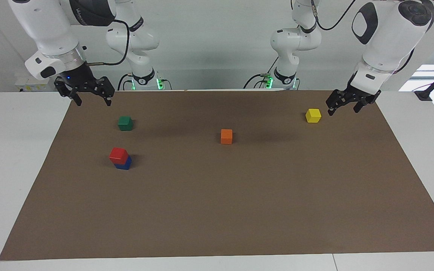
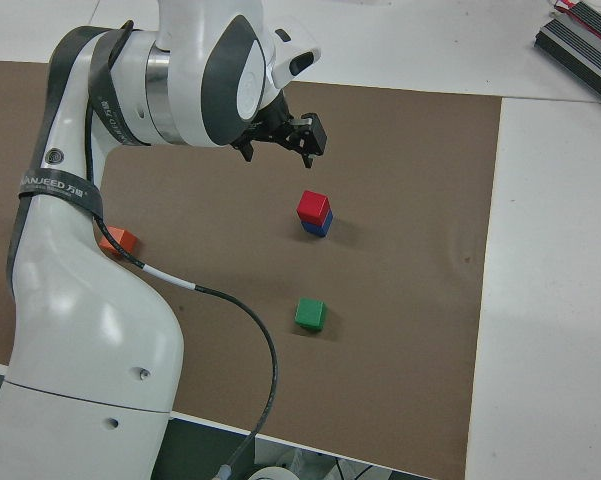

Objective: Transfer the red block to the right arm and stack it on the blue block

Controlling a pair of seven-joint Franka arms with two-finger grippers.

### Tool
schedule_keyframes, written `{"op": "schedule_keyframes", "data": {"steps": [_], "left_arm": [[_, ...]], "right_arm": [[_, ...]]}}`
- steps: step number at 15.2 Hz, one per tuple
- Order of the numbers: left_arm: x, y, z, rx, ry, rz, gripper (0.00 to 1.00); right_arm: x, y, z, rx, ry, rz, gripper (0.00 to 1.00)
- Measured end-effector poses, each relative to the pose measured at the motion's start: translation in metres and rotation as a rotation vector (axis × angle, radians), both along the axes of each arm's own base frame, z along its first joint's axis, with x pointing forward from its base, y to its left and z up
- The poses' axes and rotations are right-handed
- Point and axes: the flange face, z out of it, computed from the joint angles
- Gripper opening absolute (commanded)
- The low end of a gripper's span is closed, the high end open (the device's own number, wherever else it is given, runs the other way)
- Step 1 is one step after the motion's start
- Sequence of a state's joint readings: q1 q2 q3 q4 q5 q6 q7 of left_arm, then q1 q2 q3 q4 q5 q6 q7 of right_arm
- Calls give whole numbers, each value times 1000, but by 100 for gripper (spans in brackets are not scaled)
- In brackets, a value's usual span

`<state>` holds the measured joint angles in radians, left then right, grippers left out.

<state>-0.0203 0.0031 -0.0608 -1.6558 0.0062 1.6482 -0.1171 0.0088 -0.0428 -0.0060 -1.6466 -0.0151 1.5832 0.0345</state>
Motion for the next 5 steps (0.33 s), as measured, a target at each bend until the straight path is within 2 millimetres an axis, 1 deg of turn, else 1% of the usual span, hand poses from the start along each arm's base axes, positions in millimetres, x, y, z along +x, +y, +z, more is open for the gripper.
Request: {"op": "schedule_keyframes", "data": {"steps": [5], "left_arm": [[0,0,0,0,0,0,100]], "right_arm": [[-1,-2,-1,0,11,-3,100]]}}
